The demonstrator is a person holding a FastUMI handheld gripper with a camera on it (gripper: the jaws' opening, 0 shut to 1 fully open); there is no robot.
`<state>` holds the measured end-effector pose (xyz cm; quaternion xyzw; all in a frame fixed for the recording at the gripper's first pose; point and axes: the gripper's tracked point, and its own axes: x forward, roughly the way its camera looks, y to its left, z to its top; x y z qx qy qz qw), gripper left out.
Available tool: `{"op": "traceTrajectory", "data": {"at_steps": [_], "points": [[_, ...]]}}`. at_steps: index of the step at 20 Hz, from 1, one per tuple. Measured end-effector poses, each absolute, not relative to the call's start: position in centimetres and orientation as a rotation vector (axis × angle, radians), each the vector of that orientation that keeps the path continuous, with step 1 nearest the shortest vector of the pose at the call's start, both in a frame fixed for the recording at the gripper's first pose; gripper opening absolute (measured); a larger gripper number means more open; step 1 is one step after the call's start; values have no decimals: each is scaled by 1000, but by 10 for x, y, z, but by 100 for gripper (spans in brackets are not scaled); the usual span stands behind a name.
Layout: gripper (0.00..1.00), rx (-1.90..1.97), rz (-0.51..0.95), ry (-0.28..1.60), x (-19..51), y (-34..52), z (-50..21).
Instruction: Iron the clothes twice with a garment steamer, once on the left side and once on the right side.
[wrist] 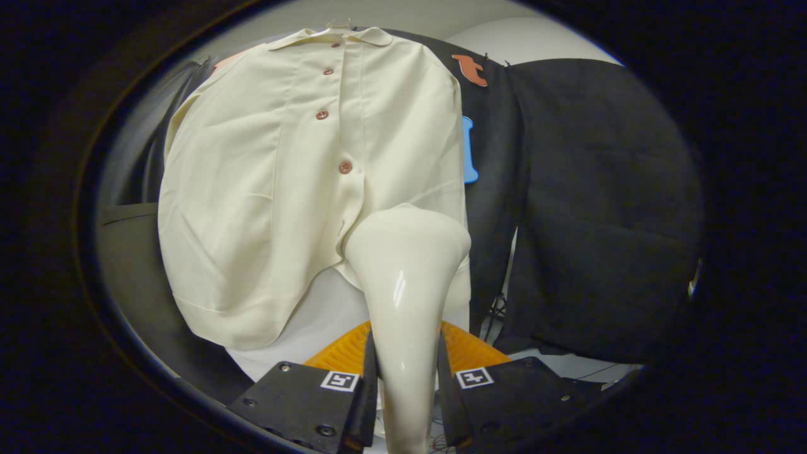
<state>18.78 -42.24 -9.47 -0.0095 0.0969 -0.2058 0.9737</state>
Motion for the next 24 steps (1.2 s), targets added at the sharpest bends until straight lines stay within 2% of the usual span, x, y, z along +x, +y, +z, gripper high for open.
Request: {"op": "traceTrajectory", "data": {"at_steps": [9,18,24], "points": [[42,-91,-499,161,132,-359,-15],[41,-82,-437,39,76,-244,80],[41,-47,-343,39,56,-165,96]]}}
